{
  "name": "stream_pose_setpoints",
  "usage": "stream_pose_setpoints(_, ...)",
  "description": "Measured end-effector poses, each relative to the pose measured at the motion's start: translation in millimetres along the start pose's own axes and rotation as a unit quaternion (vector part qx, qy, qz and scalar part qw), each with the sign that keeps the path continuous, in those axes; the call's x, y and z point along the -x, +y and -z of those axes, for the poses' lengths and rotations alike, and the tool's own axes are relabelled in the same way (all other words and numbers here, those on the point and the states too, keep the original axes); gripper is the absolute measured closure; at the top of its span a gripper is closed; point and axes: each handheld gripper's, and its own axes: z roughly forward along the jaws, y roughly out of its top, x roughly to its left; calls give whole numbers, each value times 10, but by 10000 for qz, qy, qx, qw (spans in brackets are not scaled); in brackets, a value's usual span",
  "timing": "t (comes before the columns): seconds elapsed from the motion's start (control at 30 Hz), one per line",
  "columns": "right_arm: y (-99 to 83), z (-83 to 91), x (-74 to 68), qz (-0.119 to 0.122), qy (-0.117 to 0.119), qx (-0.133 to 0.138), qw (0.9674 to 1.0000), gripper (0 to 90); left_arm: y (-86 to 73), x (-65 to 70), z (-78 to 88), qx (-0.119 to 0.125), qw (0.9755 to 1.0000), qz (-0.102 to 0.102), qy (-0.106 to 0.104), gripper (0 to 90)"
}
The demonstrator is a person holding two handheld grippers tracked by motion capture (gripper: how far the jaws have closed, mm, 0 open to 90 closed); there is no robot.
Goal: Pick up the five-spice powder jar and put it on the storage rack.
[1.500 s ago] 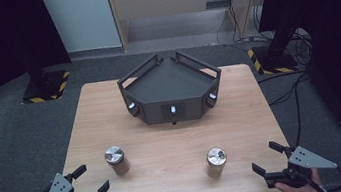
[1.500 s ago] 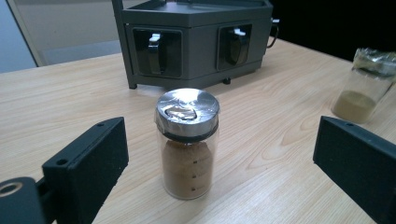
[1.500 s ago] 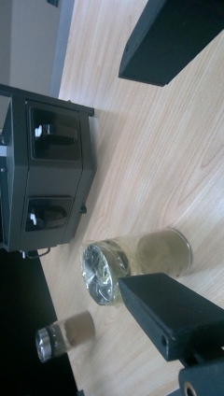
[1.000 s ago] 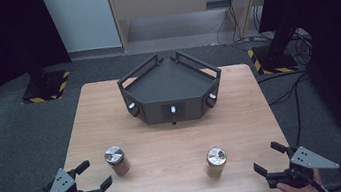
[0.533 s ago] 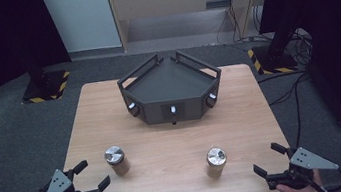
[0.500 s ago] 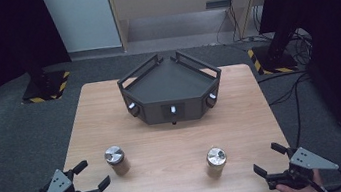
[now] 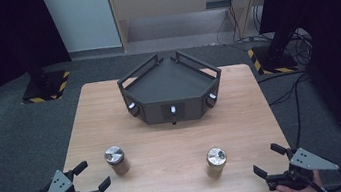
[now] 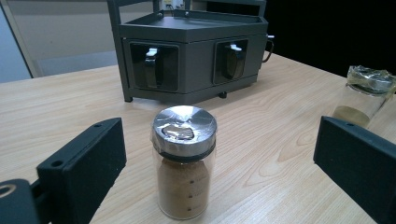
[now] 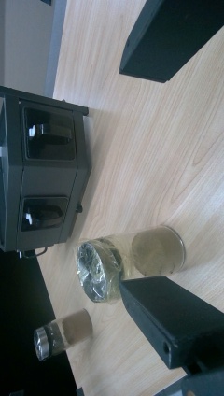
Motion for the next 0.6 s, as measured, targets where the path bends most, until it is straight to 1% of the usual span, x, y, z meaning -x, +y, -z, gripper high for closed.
stream_pose_setpoints(0.2,-1,4,1,7,21,1,10000,13,0,1,24,12,10000,27,77,13)
stream_pose_setpoints(0.27,-4,6,3,6,33,11,10000,13,-4,2,50,44,9999,78,61,13)
stream_pose_setpoints(0.33,-3,5,4,14,31,7,10000,13,19,33,63,-14,9998,145,154,13)
stream_pose_setpoints(0.37,-2,3,6,11,36,6,10000,14,19,33,63,-14,9998,145,154,11)
stream_pose_setpoints(0.4,-2,3,6,9,37,7,10000,14,47,39,70,-66,9998,114,165,11)
stream_pose_setpoints(0.47,-1,5,4,17,40,9,10000,15,64,30,82,-43,9997,173,140,11)
stream_pose_setpoints(0.53,-3,11,0,23,37,18,10000,15,78,25,95,-34,9998,162,136,12)
stream_pose_setpoints(0.6,-5,12,0,19,32,27,10000,15,153,14,150,-29,9998,109,161,12)
